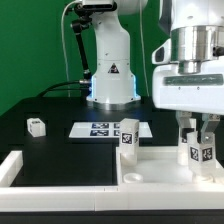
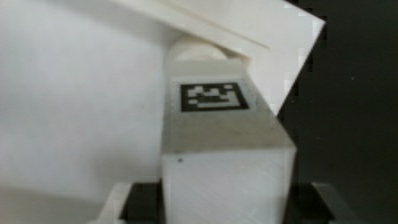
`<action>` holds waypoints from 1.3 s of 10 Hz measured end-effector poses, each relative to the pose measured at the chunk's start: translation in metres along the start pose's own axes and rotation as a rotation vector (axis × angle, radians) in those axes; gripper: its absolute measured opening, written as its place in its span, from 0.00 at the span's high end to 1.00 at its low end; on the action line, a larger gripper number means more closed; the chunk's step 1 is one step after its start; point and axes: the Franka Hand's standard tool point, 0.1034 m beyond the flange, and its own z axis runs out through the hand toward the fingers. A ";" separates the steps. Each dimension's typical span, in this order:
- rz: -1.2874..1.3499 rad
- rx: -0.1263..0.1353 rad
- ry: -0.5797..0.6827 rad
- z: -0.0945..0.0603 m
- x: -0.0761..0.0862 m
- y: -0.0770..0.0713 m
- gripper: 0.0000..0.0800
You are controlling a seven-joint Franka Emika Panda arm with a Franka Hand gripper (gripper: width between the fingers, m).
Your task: Assemble square table
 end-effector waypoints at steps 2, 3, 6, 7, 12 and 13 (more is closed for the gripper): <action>0.193 0.004 -0.012 0.000 -0.003 0.000 0.64; 0.299 0.007 -0.025 0.000 -0.004 0.000 0.63; 0.358 0.006 -0.033 0.001 -0.004 0.002 0.63; 0.296 -0.011 -0.022 0.002 -0.007 0.002 0.47; -0.198 -0.026 0.048 0.007 -0.021 -0.002 0.19; -0.265 -0.027 0.047 0.007 -0.021 -0.002 0.19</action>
Offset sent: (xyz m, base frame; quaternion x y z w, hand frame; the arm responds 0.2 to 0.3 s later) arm 0.0185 0.0164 0.0081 0.0859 -0.0568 0.2466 0.9636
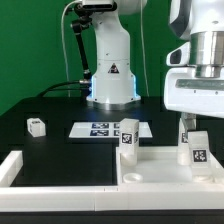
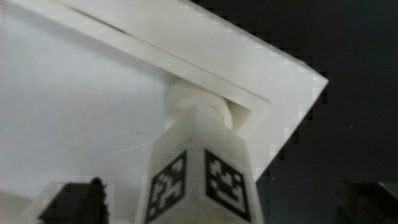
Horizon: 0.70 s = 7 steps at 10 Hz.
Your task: Assemble square table
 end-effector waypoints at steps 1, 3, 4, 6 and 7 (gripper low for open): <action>-0.059 0.010 0.006 0.000 0.002 -0.001 0.19; -0.305 0.132 0.051 -0.005 0.025 0.010 0.19; -0.425 0.156 0.031 -0.007 0.028 0.007 0.19; -0.540 0.193 -0.002 -0.006 0.015 -0.002 0.19; -0.587 0.193 0.001 -0.005 0.015 -0.002 0.19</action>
Offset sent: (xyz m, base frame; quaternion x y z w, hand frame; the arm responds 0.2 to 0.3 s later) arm 0.0018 0.0292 0.0026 0.1518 -0.1511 -0.1640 0.9629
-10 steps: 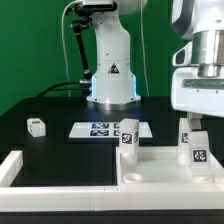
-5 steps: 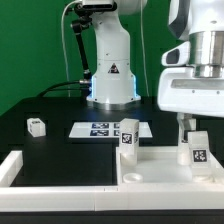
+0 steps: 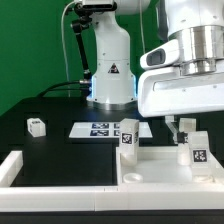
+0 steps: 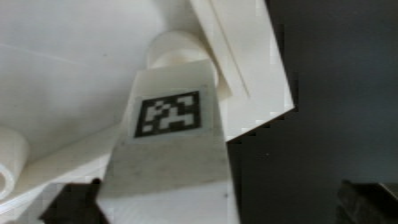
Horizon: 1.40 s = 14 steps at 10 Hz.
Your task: Assemble square table
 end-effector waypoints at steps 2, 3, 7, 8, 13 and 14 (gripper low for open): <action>0.003 -0.001 0.000 0.000 0.001 0.002 0.19; -0.085 0.012 -0.014 -0.004 0.007 0.015 0.19; -0.098 0.074 -0.186 0.004 0.006 0.026 0.19; -0.081 0.073 -0.198 0.008 -0.002 0.017 0.19; -0.009 0.018 -0.209 0.017 -0.017 -0.005 0.20; -0.008 0.017 -0.209 0.018 -0.017 -0.004 0.20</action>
Offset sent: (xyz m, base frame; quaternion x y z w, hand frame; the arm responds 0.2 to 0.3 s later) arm -0.0182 0.0216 0.0100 0.1441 -0.1972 -0.0170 0.9696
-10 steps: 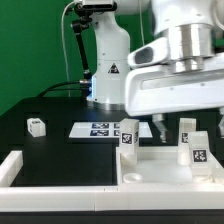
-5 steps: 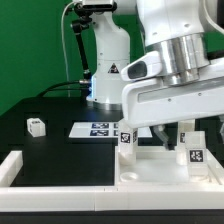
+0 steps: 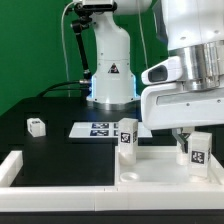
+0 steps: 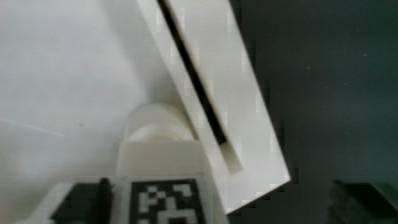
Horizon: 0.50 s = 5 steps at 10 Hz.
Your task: Assemble square table
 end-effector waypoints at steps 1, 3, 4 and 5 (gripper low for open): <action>0.044 0.002 -0.001 0.000 -0.001 -0.001 0.42; 0.193 -0.013 -0.006 0.003 -0.001 0.009 0.63; 0.278 -0.011 -0.006 0.003 -0.002 0.009 0.63; 0.388 -0.008 -0.008 0.004 -0.002 0.009 0.63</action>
Offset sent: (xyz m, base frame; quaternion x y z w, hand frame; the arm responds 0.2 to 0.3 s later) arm 0.0000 0.0000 0.0000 0.0000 0.0000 0.1938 0.9810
